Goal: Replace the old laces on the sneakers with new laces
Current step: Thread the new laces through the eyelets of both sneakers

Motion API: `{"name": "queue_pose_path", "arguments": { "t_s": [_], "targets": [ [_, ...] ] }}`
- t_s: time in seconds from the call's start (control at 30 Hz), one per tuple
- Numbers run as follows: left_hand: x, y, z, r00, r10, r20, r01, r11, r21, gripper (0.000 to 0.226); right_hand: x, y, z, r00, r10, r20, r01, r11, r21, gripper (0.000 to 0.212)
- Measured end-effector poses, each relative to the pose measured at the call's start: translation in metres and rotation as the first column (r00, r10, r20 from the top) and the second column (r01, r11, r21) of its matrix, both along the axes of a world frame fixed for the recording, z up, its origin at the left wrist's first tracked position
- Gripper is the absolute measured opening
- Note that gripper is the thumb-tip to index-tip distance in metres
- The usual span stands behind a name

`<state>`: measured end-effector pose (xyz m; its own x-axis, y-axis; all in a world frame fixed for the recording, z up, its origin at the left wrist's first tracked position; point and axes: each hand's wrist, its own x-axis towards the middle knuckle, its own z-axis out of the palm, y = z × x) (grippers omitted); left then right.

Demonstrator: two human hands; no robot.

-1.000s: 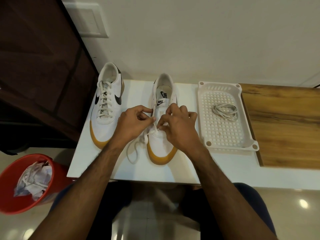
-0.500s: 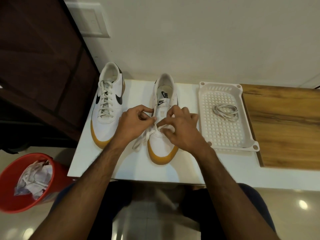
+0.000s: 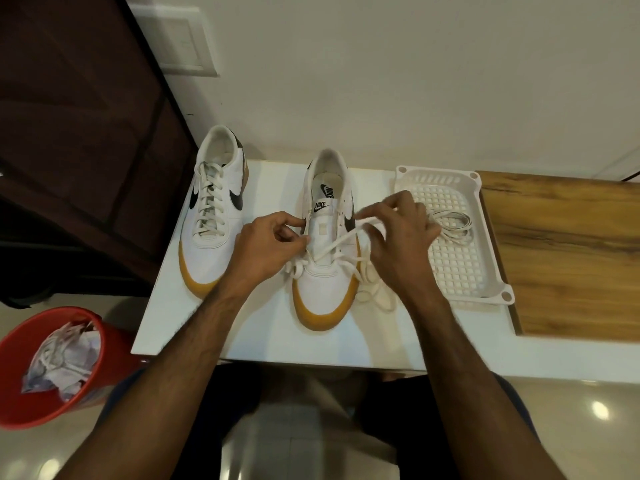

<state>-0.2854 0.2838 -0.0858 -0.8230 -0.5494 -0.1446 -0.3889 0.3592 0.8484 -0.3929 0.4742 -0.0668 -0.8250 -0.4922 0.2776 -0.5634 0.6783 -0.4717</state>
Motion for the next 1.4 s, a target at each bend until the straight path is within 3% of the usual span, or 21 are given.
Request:
{"name": "queue_pose_path", "arguments": {
  "t_s": [0.13,0.23,0.37,0.47,0.53,0.7,0.83,0.97,1.13,1.23,1.3,1.4],
  "targets": [
    [0.001,-0.001,-0.001,1.0,0.006,-0.012,-0.006,1.0,0.024,0.027,0.016,-0.017,-0.007,0.962,0.266,0.065,-0.273,0.953,0.131,0.017],
    [0.001,0.0,0.0,1.0,0.006,-0.01,-0.006,1.0,0.023,0.026,0.025,-0.027,-0.013,0.955,0.283,0.09,-0.295,0.935,0.196,0.01],
    [0.0,0.001,0.0,1.0,0.006,-0.002,-0.006,1.0,0.011,0.022,0.016,-0.023,-0.009,0.983,0.18,-0.02,-0.172,0.961,0.218,0.012],
    [0.0,0.001,-0.001,1.0,0.004,0.009,-0.004,1.0,0.002,0.022,-0.003,-0.003,-0.002,0.999,-0.021,-0.041,0.026,0.993,0.118,0.011],
    [0.0,0.0,-0.001,1.0,0.004,0.009,-0.004,1.0,-0.002,0.023,-0.006,0.003,-0.001,0.998,-0.067,-0.017,0.068,0.995,0.079,0.011],
    [0.0,0.0,-0.001,1.0,0.008,-0.007,-0.008,1.0,0.015,0.026,0.008,-0.01,-0.007,0.981,0.192,0.039,-0.195,0.977,0.087,0.026],
    [0.0,-0.001,-0.001,1.0,0.01,-0.009,-0.01,1.0,0.011,0.029,0.02,-0.023,-0.015,0.956,0.277,0.094,-0.29,0.941,0.173,0.012],
    [0.0,-0.001,-0.001,1.0,0.007,-0.002,-0.007,1.0,0.006,0.025,0.015,-0.023,-0.013,0.981,0.196,0.01,-0.194,0.963,0.188,0.012],
    [0.0,-0.001,-0.002,1.0,0.011,0.006,-0.011,1.0,0.006,0.024,-0.007,0.002,-0.002,0.994,-0.096,0.044,0.097,0.995,-0.037,0.01],
    [0.0,-0.002,-0.003,1.0,0.002,-0.001,-0.002,1.0,0.014,0.028,-0.001,-0.002,-0.002,0.993,0.065,0.1,-0.057,0.995,-0.083,0.022],
    [0.0,-0.003,-0.003,1.0,0.002,-0.009,-0.002,1.0,0.011,0.029,0.008,-0.009,-0.005,0.972,0.214,0.1,-0.211,0.977,-0.036,0.033],
    [0.001,-0.003,-0.004,1.0,0.006,-0.018,-0.006,1.0,0.006,0.03,0.015,-0.017,-0.013,0.944,0.312,0.105,-0.322,0.942,0.092,0.029]
  ]
}}
